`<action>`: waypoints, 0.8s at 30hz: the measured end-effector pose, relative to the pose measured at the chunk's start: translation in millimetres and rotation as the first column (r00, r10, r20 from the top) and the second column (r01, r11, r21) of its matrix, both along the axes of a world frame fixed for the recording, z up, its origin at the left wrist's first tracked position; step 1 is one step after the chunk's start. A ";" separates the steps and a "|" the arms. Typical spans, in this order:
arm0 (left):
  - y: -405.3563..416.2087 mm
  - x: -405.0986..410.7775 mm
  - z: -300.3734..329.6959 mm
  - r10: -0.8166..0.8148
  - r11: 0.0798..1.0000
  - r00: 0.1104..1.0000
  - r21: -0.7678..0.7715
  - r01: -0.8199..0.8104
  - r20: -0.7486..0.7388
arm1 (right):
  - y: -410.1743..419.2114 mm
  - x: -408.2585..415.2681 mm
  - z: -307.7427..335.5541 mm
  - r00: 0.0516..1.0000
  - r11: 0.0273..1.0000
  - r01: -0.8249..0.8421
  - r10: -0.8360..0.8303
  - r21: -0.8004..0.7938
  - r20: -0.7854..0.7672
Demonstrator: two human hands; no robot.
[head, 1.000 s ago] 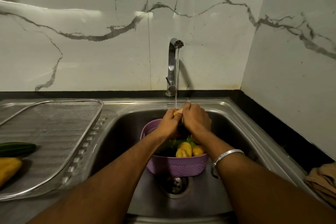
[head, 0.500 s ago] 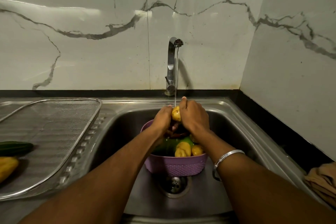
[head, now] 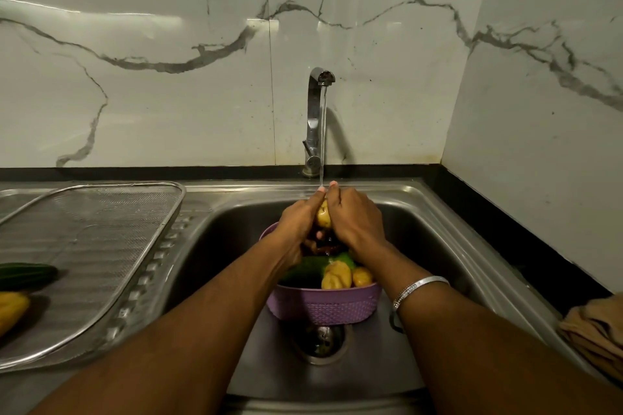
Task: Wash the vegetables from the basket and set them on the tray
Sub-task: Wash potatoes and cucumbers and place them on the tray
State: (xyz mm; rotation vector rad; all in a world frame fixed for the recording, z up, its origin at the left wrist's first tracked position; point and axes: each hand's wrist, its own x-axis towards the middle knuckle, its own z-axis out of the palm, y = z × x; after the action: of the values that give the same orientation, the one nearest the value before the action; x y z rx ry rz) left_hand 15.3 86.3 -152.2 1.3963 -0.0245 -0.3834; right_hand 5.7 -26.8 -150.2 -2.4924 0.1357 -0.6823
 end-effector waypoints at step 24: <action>-17.0 -0.4 -12.7 0.036 0.997 0.993 0.061 -0.043 0.113 | -3.4 8.3 -17.7 0.995 0.953 -0.100 0.099 0.288 0.016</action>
State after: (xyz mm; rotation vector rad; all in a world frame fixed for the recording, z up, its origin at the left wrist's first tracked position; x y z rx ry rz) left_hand 14.9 69.3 -164.9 1.4773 -0.0769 -0.2745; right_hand 14.0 -30.2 -167.9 -2.2029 0.1005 -0.5772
